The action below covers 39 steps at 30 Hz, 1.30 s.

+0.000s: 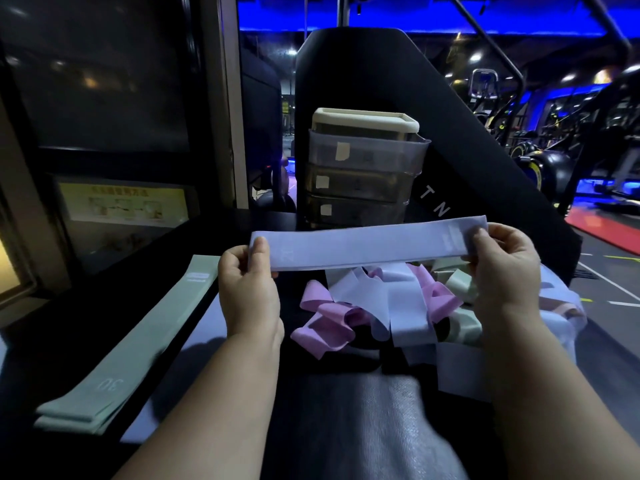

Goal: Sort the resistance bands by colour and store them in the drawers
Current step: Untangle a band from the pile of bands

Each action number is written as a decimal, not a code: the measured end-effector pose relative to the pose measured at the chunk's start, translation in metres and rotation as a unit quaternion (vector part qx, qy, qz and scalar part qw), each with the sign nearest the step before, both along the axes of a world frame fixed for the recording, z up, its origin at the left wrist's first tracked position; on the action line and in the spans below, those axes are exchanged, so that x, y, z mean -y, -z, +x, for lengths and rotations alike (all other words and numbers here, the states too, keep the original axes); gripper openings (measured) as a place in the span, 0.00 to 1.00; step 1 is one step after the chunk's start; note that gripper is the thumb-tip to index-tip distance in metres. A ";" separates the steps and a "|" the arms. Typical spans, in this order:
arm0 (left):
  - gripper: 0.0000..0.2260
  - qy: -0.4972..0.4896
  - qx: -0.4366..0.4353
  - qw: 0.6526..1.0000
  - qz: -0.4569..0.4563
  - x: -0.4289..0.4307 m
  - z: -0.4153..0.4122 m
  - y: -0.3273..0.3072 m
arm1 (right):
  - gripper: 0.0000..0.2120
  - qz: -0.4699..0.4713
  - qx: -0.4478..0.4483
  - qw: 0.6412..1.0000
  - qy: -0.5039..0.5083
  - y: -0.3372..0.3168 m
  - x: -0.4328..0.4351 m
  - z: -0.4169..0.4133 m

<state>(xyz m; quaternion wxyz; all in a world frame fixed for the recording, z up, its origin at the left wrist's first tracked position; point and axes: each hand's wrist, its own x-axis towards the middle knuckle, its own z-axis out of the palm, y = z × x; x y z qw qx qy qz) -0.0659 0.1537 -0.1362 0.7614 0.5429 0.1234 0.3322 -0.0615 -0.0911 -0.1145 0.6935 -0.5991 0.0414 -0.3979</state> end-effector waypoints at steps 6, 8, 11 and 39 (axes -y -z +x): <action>0.05 0.066 -0.018 0.998 -0.009 0.003 -0.007 -0.007 | 0.07 -0.059 0.005 0.995 0.082 0.006 -0.001 0.006; 0.05 0.088 -0.036 0.995 -0.011 0.003 -0.009 -0.010 | 0.09 -0.083 -0.002 0.994 0.077 0.007 -0.003 0.006; 0.05 0.104 -0.055 0.993 0.014 -0.002 -0.011 -0.020 | 0.11 -0.101 -0.021 0.992 0.068 0.008 -0.004 0.007; 0.07 0.152 -0.208 0.816 0.518 -0.158 -0.105 -0.002 | 0.15 -0.224 -0.082 0.966 -0.099 -0.007 -0.132 0.022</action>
